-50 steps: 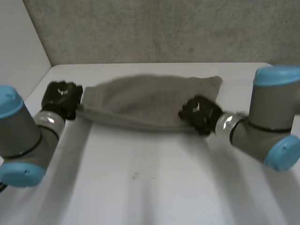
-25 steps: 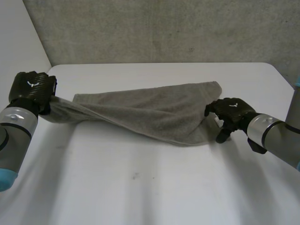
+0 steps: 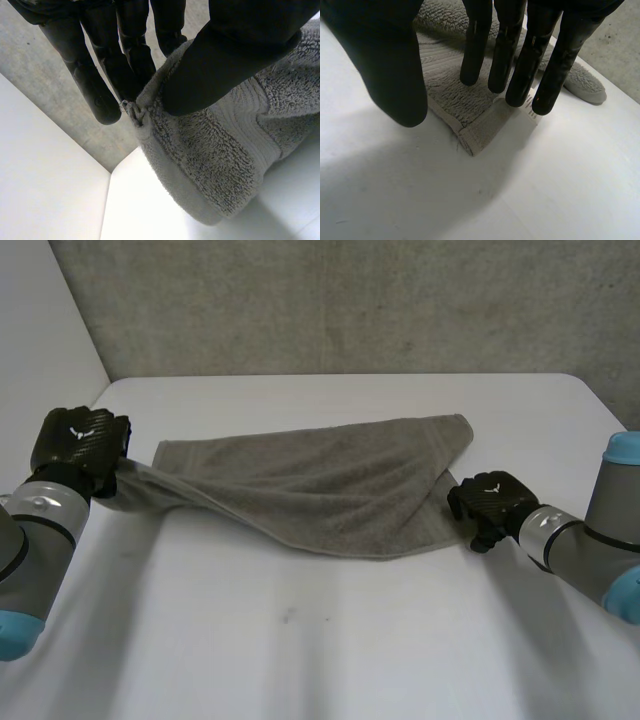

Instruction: Fold the towel.

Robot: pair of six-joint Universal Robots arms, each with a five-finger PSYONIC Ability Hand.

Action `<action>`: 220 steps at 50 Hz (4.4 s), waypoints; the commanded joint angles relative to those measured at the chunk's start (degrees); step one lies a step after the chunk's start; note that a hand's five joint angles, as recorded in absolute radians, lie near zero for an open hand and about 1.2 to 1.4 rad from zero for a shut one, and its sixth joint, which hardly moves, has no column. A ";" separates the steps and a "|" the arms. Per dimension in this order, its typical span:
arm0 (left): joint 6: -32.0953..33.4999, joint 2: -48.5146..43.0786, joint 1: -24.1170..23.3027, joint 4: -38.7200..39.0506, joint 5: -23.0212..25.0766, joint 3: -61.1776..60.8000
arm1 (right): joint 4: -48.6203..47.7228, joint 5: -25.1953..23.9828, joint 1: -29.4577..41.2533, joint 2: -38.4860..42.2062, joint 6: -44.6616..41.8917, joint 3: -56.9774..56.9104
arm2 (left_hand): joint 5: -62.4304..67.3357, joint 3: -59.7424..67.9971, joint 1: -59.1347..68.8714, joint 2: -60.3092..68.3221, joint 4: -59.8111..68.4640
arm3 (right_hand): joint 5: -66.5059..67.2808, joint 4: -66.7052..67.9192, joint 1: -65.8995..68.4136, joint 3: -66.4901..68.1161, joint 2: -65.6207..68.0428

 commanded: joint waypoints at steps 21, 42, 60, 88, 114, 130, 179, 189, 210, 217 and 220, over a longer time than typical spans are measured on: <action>0.00 -0.44 0.09 1.47 -0.01 -0.76 | -0.17 0.56 0.74 5.44 0.04 -7.07 | 10.42 10.32 11.00 10.26 10.26 | 13.09 11.55 17.67 11.38 11.50; 0.00 -0.35 0.00 1.47 -0.01 -1.55 | -0.25 1.00 2.85 7.46 0.49 -11.02 | 10.42 10.32 11.00 10.26 10.26 | 12.92 11.39 17.51 11.21 11.34; 0.00 -0.79 0.00 1.47 -0.01 -1.81 | 3.26 4.07 2.24 6.32 0.84 -13.13 | 10.42 10.32 11.00 10.26 10.26 | 39.60 38.07 44.19 37.90 38.02; 0.00 -0.87 -2.64 1.29 -0.01 -2.95 | 17.24 3.11 -2.33 -5.63 -3.91 -2.86 | 10.42 10.32 11.00 10.26 10.26 | 18.33 16.80 22.92 16.63 16.75; 0.00 -1.31 -2.90 1.47 -0.01 -3.75 | 10.03 -0.76 -4.71 -7.74 -5.76 8.84 | 10.42 10.32 11.00 10.26 10.26 | 2.99 1.46 7.58 1.29 1.41; 0.00 -1.31 -2.90 1.56 -0.01 -4.10 | 3.18 -0.14 -4.62 -7.12 -5.76 9.81 | 10.42 10.32 11.00 10.26 10.26 | 14.60 13.07 19.19 12.89 13.02; 0.00 -1.58 -3.52 1.56 -0.01 -4.97 | 5.63 1.88 -6.47 -6.69 -3.47 8.57 | 10.42 10.32 11.00 10.26 10.26 | 8.71 7.18 13.30 7.01 7.13; 0.00 -1.67 -3.78 1.56 -0.01 -4.98 | 4.58 2.05 -6.38 -6.60 -3.56 8.49 | 10.42 10.32 11.00 10.26 10.26 | 21.83 20.30 26.42 20.13 20.25; 2.11 0.27 -5.89 -2.40 -0.01 -6.73 | 15.83 2.23 -7.43 -11.43 -7.34 6.03 | 10.42 10.32 11.00 10.26 10.26 | 39.60 38.07 44.19 37.90 38.02; 12.21 6.93 -5.36 -15.82 -0.01 -8.84 | 37.77 3.45 -15.59 -15.99 -25.76 7.60 | 10.42 10.32 11.00 10.26 10.26 | 39.60 38.07 44.19 37.90 38.02; 13.44 9.92 -5.36 -21.35 0.08 -9.54 | 44.27 4.25 -17.09 -20.37 -31.13 9.97 | 10.42 10.32 11.00 10.26 10.26 | 39.60 38.07 44.19 37.90 38.02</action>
